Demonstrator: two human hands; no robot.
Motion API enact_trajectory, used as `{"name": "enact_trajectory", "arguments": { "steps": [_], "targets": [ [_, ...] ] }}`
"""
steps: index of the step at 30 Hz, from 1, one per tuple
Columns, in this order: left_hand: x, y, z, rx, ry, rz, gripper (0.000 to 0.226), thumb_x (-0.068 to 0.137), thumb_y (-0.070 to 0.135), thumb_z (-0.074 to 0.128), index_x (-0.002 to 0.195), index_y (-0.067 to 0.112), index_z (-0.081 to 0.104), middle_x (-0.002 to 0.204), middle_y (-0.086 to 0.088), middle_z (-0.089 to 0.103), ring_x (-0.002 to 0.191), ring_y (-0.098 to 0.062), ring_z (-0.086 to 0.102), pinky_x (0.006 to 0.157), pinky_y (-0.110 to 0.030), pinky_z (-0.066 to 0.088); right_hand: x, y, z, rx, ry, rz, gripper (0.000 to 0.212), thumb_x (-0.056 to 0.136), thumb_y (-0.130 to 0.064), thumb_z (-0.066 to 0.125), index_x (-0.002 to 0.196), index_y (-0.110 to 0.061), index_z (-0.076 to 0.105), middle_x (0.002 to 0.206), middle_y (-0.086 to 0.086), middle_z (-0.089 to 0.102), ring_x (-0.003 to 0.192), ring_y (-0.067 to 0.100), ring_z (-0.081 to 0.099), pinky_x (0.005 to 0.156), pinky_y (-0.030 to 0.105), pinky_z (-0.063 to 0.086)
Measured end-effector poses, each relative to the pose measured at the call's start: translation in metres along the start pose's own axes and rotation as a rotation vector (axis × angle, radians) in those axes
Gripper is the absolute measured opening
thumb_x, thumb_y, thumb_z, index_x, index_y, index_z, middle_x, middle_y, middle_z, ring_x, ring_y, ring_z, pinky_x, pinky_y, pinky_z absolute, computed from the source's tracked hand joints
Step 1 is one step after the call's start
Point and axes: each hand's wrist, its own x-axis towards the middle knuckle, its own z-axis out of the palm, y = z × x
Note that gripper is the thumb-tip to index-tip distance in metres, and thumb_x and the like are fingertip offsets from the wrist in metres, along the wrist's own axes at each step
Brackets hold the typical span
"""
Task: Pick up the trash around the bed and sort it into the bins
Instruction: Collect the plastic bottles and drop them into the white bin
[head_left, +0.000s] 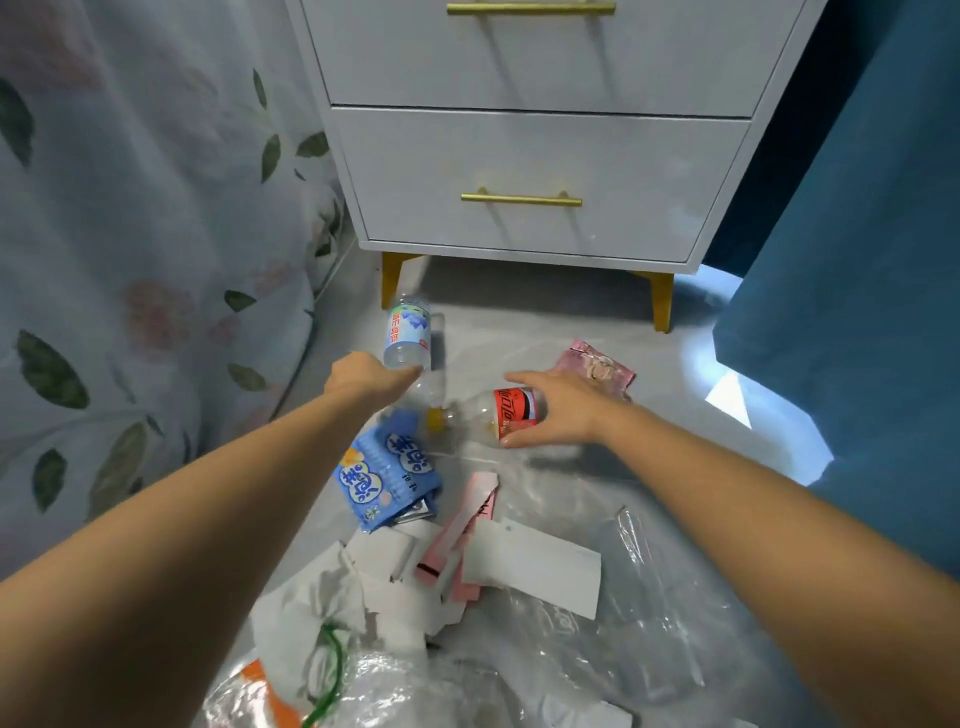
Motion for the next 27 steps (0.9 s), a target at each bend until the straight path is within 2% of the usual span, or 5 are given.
{"name": "enact_trajectory", "arguments": {
  "steps": [5, 12, 19, 22, 27],
  "targets": [
    [0.008, 0.014, 0.022, -0.089, 0.03, -0.064, 0.068, 0.069, 0.061, 0.071, 0.111, 0.009, 0.056, 0.095, -0.008, 0.057, 0.079, -0.026, 0.059, 0.067, -0.03, 0.048, -0.008, 0.004, 0.032, -0.23, 0.107, -0.084, 0.083, 0.058, -0.075, 0.066, 0.131, -0.043, 0.043, 0.123, -0.007, 0.059, 0.114, 0.02, 0.052, 0.101, 0.041, 0.031],
    [0.018, 0.008, 0.021, -0.214, -0.075, -0.088, 0.064, 0.072, 0.042, 0.078, 0.118, 0.003, 0.058, 0.099, -0.012, 0.059, 0.081, -0.028, 0.062, 0.076, -0.037, 0.059, -0.002, 0.002, 0.031, -0.313, 0.09, -0.073, 0.079, 0.062, -0.071, 0.067, 0.13, -0.04, 0.042, 0.127, -0.007, 0.057, 0.115, 0.021, 0.051, 0.102, 0.041, 0.029],
    [-0.001, -0.022, -0.013, -0.308, -0.1, -0.105, 0.055, 0.071, 0.038, 0.079, 0.108, 0.001, 0.061, 0.097, -0.014, 0.061, 0.077, -0.027, 0.063, 0.052, -0.029, 0.052, -0.006, -0.008, 0.022, -0.329, 0.04, -0.034, 0.081, 0.059, -0.075, 0.065, 0.129, -0.04, 0.043, 0.124, -0.008, 0.06, 0.113, 0.02, 0.055, 0.096, 0.037, 0.038],
    [-0.015, -0.039, -0.031, -0.3, -0.105, -0.092, 0.052, 0.071, 0.039, 0.079, 0.102, 0.001, 0.061, 0.095, -0.014, 0.062, 0.075, -0.027, 0.062, 0.051, -0.029, 0.052, -0.015, -0.007, 0.023, -0.243, 0.017, 0.035, 0.076, 0.056, -0.079, 0.064, 0.12, -0.041, 0.049, 0.117, -0.008, 0.064, 0.103, 0.018, 0.059, 0.087, 0.035, 0.049],
    [-0.047, -0.067, -0.058, -0.248, -0.114, -0.066, 0.058, 0.071, 0.045, 0.077, 0.1, -0.004, 0.067, 0.087, -0.012, 0.062, 0.069, -0.024, 0.059, 0.047, -0.027, 0.047, -0.032, -0.029, 0.031, 0.112, 0.169, 0.069, 0.068, 0.05, -0.081, 0.063, 0.1, -0.035, 0.059, 0.096, -0.009, 0.068, 0.087, 0.016, 0.064, 0.081, 0.037, 0.054]
  ]
}}
